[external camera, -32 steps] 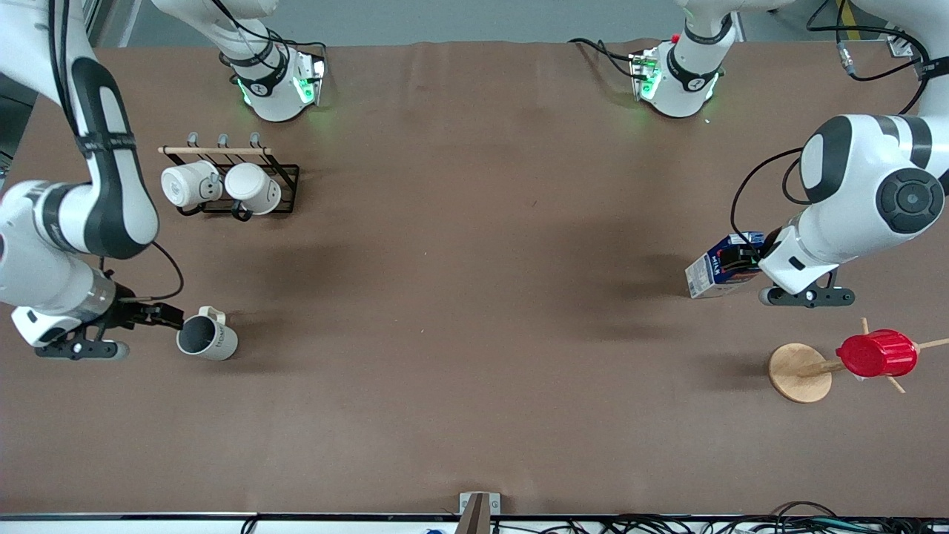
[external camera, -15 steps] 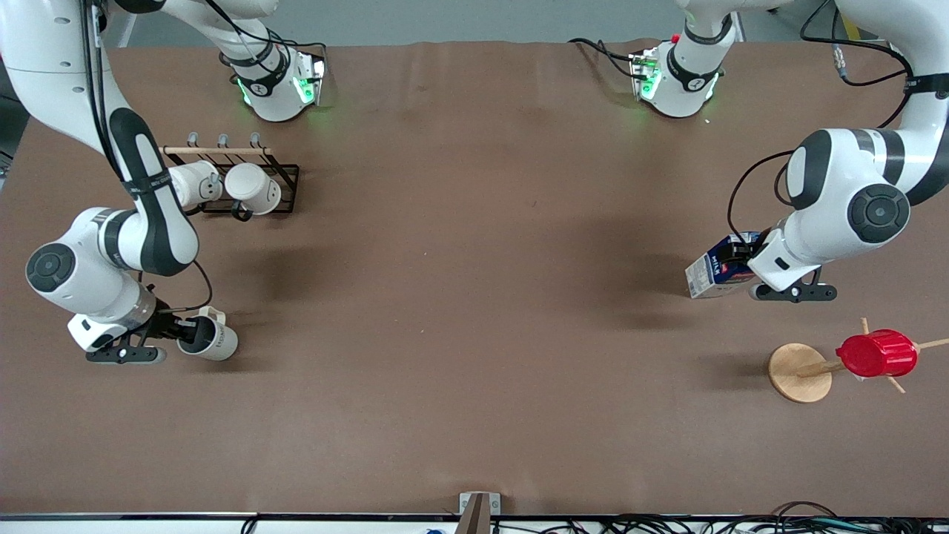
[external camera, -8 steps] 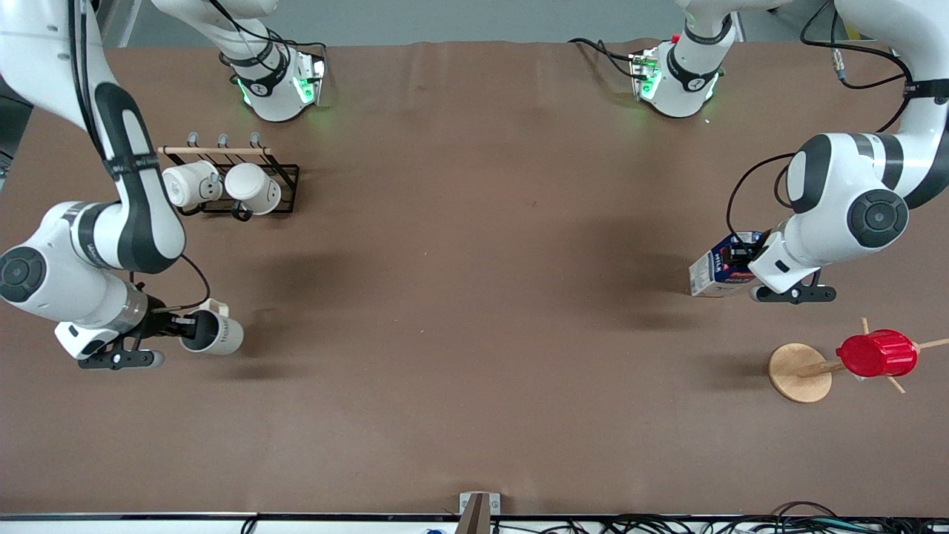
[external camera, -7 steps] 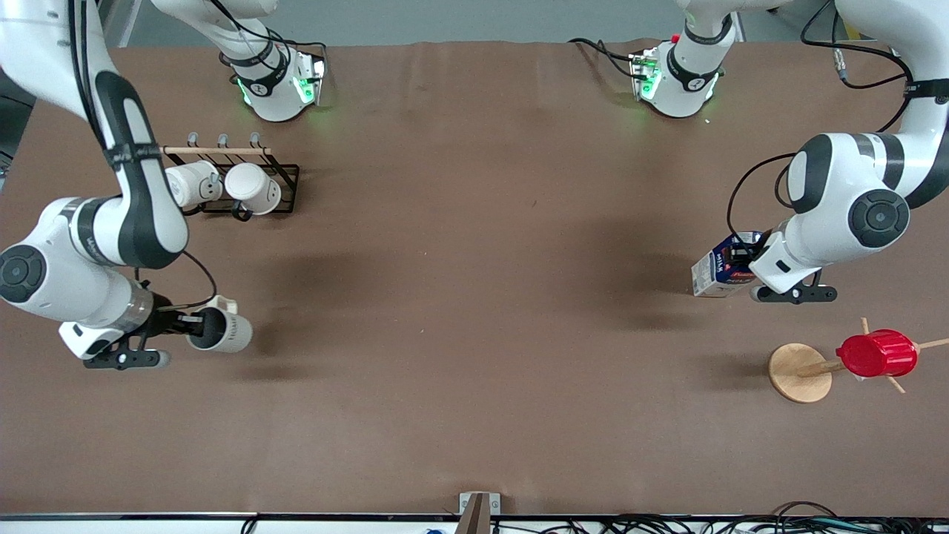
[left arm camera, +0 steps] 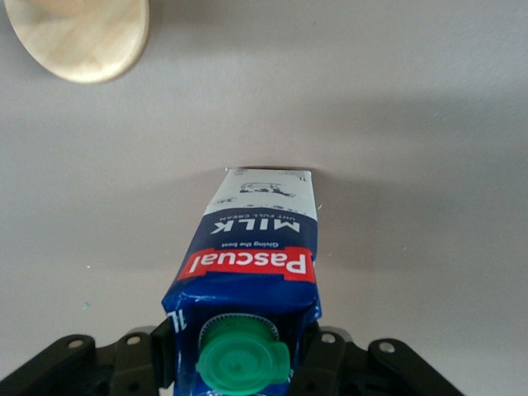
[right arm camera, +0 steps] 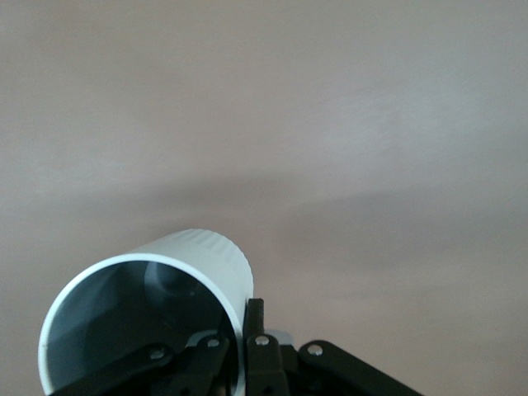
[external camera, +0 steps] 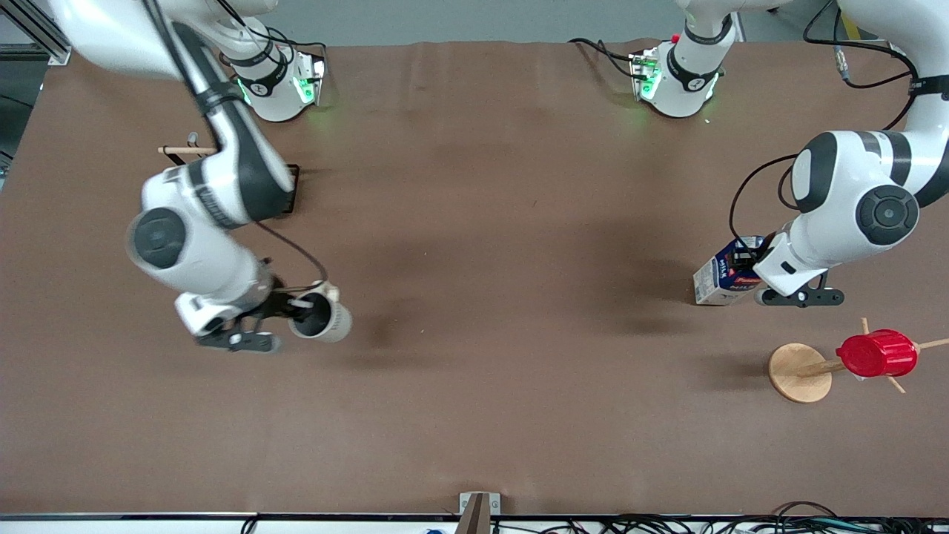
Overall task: Place cup and milk on table
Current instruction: 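Carry the cup with the right gripper while the left gripper carries the carton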
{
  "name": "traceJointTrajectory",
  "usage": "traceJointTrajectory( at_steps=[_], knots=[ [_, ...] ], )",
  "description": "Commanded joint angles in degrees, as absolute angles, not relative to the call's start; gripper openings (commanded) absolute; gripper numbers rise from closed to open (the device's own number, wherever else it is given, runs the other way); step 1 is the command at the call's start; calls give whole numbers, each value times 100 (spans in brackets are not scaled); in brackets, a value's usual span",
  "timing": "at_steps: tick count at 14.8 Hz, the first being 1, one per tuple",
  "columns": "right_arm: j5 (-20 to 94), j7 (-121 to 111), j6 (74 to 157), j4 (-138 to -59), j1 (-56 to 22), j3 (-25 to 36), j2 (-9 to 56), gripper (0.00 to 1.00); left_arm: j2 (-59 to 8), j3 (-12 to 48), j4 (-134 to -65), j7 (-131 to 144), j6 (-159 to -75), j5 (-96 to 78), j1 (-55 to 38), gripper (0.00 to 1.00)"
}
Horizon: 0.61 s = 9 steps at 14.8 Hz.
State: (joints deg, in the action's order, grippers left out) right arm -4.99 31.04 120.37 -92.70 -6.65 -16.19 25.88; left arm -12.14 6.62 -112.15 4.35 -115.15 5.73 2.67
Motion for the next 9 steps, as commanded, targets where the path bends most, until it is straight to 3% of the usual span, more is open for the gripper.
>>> traceJointTrajectory(
  at_steps=[1, 9],
  knots=[
    [-817, 4181, 12295, -8913, -1316, -1758, 3145, 0, -1151, 817, -10707, 457, -10988, 633, 246, 22],
    [-1397, 5660, 12656, -8306, -2767, -1758, 4156, 0, -1221, 1537, -9880, 509, -10547, 124, 185, 22]
  ],
)
